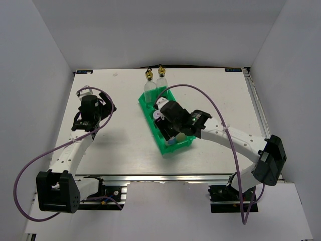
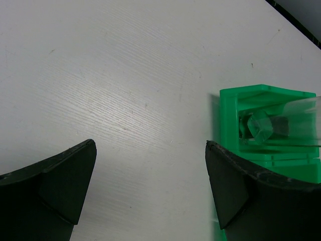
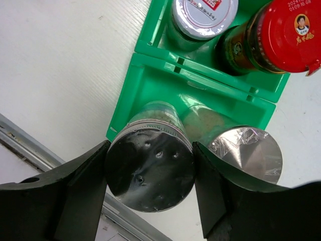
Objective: Organize the condiment bottles
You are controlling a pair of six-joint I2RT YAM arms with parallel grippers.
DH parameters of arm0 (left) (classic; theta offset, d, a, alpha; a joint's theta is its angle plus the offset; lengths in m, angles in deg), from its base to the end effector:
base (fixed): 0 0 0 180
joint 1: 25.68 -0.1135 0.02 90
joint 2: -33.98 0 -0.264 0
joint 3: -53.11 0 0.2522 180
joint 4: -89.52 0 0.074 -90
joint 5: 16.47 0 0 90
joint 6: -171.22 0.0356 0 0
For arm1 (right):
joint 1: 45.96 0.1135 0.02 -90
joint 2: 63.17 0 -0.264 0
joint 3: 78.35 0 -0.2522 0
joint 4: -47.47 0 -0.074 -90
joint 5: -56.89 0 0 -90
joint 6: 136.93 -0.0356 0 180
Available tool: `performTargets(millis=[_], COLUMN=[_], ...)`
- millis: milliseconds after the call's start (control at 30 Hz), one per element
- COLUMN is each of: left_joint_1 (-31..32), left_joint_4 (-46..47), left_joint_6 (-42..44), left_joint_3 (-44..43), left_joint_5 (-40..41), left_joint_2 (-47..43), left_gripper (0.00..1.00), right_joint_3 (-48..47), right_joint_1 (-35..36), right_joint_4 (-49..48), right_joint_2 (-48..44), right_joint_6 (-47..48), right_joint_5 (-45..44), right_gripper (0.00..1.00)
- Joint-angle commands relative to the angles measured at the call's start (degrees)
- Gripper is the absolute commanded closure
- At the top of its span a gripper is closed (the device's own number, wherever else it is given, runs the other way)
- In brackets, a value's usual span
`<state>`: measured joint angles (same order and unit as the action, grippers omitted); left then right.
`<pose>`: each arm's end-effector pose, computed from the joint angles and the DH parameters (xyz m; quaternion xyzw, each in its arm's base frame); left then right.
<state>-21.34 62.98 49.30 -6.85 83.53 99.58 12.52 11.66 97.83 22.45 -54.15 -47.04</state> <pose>0.2540 -0.0131 0.2711 -0.2488 0.8369 -0.0774 0.4814 0.1817 0.2706 0.3130 -0.3527 0.8542 0.1005 0.3686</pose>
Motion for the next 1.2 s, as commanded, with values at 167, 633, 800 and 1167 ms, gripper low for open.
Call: performTargets(millis=[167,633,800,1167], left_joint_1=[-0.2,-0.1,-0.2,-0.2], left_joint_4=[1.4,1.6,1.8,1.7], left_joint_6=[0.5,0.9,0.9,1.0], left_joint_3=[0.6,0.6,0.6,0.5], left_joint_5=[-1.0,-2.6,-2.9,-3.0], left_joint_2=[-1.3,-0.5,-0.5,-0.3], left_gripper=[0.02,0.02,0.02,0.02], right_joint_3=[0.9,4.4,4.3,1.7], right_joint_1=[-1.1,-2.4,-2.3,-2.3], right_joint_4=[-7.4,-11.6,-11.4,-11.4], right_joint_2=[-1.6,-0.2,-1.1,-3.1], right_joint_6=[-0.8,-2.3,-2.4,-0.3], right_joint_5=[-1.0,2.1,1.3,1.6], right_gripper=[0.76,0.31,0.22,0.19])
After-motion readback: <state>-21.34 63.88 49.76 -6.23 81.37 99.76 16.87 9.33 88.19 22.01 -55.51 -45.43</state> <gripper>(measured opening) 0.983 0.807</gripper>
